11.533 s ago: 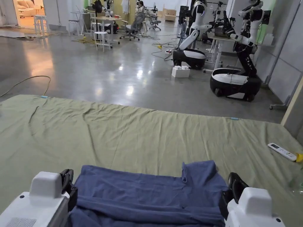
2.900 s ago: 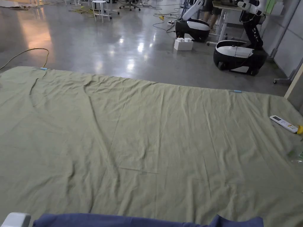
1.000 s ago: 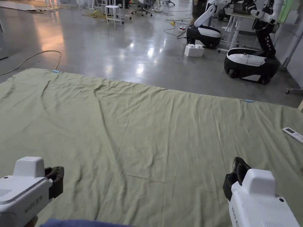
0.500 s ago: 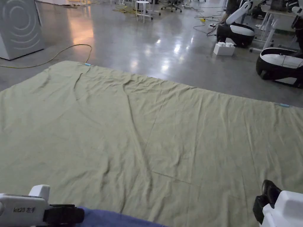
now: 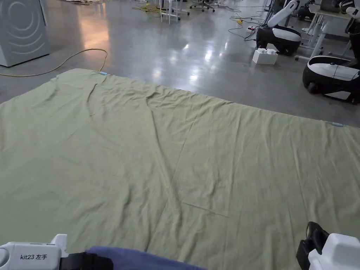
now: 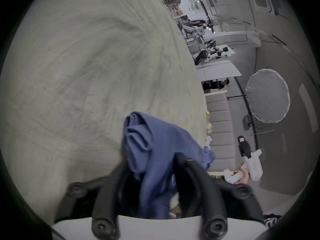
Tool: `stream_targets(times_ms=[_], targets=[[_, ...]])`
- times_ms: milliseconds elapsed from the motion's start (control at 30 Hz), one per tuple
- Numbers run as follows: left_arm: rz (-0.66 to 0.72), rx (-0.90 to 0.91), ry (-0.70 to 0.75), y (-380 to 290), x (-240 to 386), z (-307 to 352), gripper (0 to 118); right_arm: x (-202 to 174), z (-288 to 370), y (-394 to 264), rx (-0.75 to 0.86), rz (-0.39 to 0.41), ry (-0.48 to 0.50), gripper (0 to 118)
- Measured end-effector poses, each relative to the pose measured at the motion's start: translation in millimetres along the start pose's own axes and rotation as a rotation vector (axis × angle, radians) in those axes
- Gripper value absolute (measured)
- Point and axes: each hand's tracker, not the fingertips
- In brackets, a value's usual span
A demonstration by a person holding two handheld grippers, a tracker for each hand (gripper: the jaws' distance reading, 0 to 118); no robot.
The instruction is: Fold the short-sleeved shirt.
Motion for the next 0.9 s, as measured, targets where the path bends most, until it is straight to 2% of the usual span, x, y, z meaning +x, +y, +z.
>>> stream_targets(times_ms=[100,133,233,533,700,900], targets=[[-0.021,0.004,0.039,-6,10,-5,19,-1,0,-1,-0.008,0.004,0.002,1],[-0.031,0.008,0.046,-1,11,-2,14,-2,0,-1,-0.01,0.004,0.004,1],[-0.115,0.015,0.109,-6,33,-1,11,-1,1,-1,-0.009,0.007,0.005,1],[-0.191,0.059,0.149,11,71,27,10,13,6,2,0.006,0.002,-0.004,1],[-0.22,0.101,0.238,17,88,53,10,20,9,4,0.019,-0.004,-0.003,1],[-0.266,0.119,0.421,9,121,63,10,30,9,4,0.032,-0.012,0.005,1]])
